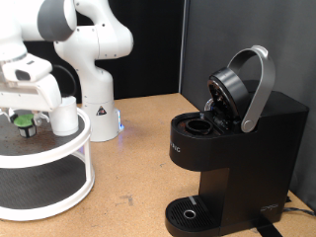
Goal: Make a cup of coffee with the keurig machine
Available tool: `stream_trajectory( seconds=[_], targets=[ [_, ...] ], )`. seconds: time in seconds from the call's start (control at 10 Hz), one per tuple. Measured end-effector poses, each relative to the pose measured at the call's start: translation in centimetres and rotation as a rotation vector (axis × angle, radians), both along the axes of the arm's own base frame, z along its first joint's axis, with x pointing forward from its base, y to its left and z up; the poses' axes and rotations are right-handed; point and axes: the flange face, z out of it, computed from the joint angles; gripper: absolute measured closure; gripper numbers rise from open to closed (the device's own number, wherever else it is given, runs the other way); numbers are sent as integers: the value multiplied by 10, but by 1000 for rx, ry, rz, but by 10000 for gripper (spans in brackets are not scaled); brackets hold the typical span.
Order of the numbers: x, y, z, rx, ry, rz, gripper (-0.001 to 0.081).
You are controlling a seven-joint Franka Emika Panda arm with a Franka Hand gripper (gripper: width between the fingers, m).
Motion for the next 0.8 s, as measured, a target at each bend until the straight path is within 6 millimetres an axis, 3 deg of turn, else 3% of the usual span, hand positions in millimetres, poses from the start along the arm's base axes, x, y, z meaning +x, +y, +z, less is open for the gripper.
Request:
stream_trajectory(
  seconds=[0.4,0.6,0.8],
  targets=[
    [1,-15,44,22,-16,-2,330],
    [2,-12,43,55,-28,-34,330],
    [13,-2,49,198,-99,-180,330]
  ],
)
